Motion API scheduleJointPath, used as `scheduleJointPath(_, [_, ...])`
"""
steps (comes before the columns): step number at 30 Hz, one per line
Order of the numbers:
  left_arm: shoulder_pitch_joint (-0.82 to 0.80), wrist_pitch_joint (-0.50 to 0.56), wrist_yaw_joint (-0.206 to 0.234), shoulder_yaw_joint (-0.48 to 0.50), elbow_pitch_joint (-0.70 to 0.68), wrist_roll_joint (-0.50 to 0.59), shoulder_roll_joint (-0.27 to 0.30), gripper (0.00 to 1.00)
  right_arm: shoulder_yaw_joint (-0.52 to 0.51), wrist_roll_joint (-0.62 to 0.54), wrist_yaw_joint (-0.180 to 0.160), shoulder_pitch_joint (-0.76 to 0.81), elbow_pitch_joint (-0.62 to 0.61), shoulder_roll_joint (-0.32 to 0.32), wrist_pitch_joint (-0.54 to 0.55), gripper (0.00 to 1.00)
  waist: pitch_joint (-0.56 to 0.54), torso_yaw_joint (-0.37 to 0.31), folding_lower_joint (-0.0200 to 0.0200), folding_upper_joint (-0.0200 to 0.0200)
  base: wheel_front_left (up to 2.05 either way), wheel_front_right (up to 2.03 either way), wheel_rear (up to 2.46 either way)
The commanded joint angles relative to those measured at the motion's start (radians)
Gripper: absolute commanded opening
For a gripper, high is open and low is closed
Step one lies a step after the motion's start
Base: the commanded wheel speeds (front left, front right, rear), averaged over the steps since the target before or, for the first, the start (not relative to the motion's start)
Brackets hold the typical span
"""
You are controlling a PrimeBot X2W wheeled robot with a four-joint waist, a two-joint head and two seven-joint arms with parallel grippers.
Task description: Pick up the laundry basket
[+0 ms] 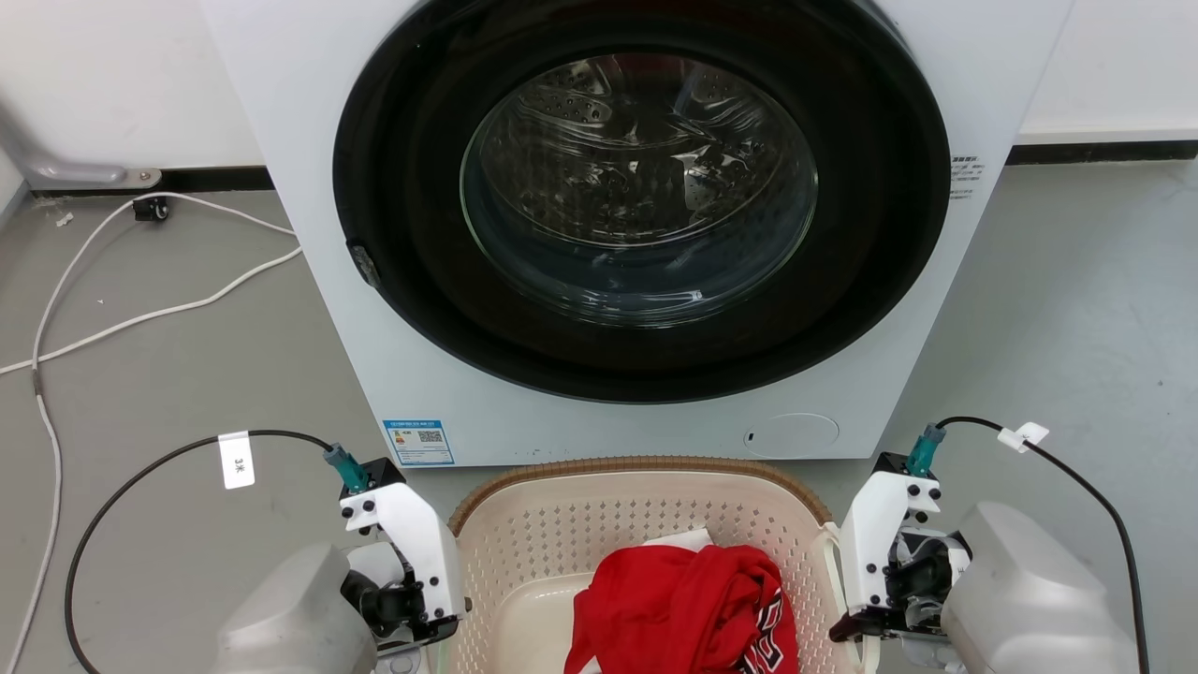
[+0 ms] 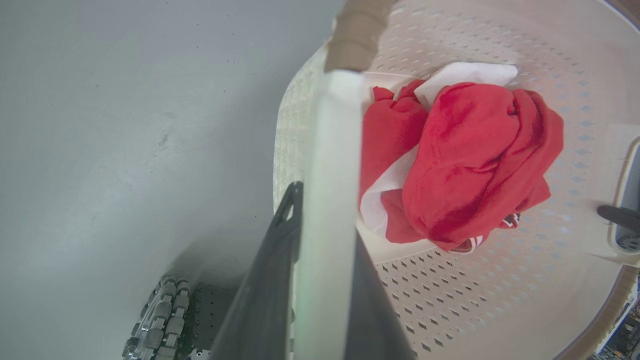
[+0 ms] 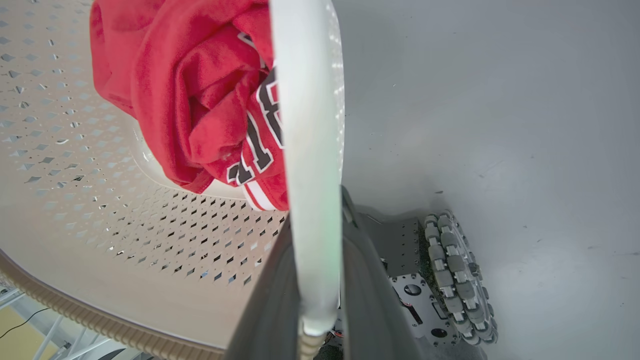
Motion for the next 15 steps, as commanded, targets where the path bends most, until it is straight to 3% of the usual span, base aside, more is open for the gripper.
scheduleJointPath(1, [0.001, -0.009, -0.005, 0.005, -0.003, -0.010, -0.003, 0.00, -0.004, 0.004, 0.003, 0.013, 0.001, 0.006, 0.006, 0.00, 0.000, 0.000, 0.0000, 0.0000, 0.00, 0.00, 0.00])
scheduleJointPath(15, [0.003, -0.013, -0.005, -0.007, -0.007, -0.023, -0.002, 0.00, -0.038, -0.028, 0.003, 0.014, 0.001, 0.009, 0.007, 0.00, 0.000, 0.000, 0.0000, 0.0000, 0.00, 0.00, 0.00])
